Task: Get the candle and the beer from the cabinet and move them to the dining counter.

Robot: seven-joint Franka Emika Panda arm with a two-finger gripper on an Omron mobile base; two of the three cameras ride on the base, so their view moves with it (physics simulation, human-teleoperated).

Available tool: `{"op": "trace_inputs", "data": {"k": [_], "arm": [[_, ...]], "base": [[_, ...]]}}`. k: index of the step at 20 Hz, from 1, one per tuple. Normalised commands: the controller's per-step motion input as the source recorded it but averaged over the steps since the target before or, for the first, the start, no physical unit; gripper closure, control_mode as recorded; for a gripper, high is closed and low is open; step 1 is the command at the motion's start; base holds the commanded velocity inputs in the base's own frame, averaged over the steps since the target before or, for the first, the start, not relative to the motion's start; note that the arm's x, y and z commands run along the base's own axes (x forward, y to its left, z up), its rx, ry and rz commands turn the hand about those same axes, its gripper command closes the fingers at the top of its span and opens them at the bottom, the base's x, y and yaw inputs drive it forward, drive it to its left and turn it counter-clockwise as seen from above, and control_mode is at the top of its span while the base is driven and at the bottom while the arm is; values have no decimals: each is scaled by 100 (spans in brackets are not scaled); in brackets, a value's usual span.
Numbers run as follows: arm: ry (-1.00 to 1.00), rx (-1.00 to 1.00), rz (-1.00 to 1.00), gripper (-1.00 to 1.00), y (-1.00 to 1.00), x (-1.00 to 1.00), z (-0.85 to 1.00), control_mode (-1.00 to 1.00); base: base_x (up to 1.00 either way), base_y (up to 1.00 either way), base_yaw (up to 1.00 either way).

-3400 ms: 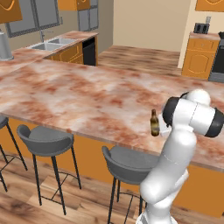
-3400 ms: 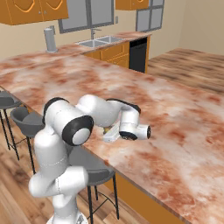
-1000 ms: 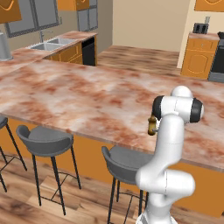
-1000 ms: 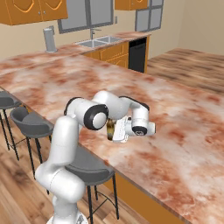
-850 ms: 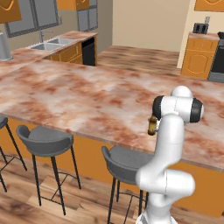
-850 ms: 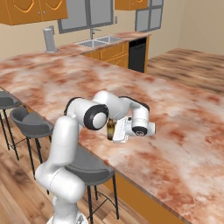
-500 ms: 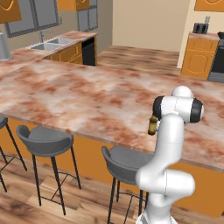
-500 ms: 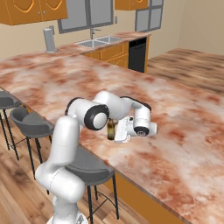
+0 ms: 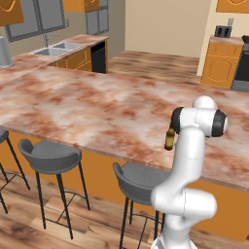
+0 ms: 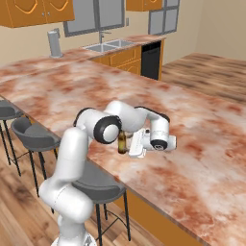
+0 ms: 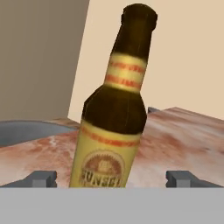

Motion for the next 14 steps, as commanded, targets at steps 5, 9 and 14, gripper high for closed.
{"op": "trace_inputs", "data": {"k": [5,9,14], "arm": [[8,0,-8,-100,-19,-29,12,-100],[10,0,-13,-100,-11,-44,23,-100],[3,-2,-17,-100,-1,-49,42,-100]], "base": [[0,0,0],[0,0,0],[0,0,0]]}}
